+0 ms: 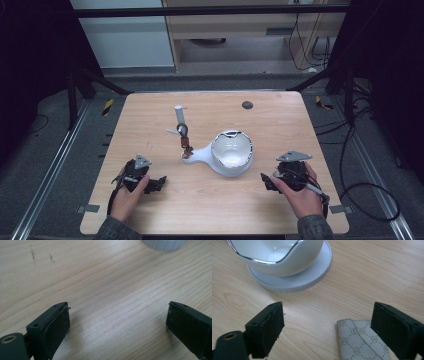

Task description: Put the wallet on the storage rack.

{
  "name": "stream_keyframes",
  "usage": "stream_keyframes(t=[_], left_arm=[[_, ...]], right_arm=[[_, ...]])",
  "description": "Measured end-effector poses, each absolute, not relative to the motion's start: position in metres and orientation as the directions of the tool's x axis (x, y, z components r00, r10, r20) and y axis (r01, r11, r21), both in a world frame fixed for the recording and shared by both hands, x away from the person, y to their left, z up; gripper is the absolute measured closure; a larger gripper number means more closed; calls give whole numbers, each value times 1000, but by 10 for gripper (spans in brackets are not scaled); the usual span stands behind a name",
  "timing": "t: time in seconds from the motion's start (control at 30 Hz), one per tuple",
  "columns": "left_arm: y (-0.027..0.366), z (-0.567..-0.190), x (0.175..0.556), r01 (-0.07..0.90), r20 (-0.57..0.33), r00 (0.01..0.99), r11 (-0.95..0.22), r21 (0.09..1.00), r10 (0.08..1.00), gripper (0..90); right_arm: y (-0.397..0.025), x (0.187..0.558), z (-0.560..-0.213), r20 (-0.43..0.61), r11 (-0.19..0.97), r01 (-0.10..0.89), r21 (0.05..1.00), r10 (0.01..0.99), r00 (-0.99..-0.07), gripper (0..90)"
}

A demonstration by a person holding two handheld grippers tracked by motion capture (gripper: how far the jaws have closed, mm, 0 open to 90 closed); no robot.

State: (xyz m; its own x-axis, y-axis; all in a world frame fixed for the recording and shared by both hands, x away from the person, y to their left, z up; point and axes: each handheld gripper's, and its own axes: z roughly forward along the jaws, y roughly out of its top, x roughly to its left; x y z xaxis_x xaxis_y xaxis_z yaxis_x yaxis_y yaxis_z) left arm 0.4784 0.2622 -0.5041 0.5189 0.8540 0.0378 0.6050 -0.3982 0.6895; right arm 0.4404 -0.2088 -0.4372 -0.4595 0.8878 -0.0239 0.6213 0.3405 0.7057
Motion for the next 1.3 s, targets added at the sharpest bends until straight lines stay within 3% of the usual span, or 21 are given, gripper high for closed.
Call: stream_keyframes(t=[0.27, 0.77, 1.3], left_arm=[[267, -509, 482, 602, 22, 492, -358, 713, 870, 3], [267, -509, 480, 605, 22, 486, -355, 712, 873, 1], [268, -509, 477, 609, 18, 483, -350, 712, 875, 0]], right_arm=[[-230, 446, -441, -42, 388, 664, 640, 880, -474, 178], [-240, 451, -414, -25, 378, 721, 581, 893, -449, 72], [-258, 442, -439, -15, 412, 779, 473, 887, -461, 72]])
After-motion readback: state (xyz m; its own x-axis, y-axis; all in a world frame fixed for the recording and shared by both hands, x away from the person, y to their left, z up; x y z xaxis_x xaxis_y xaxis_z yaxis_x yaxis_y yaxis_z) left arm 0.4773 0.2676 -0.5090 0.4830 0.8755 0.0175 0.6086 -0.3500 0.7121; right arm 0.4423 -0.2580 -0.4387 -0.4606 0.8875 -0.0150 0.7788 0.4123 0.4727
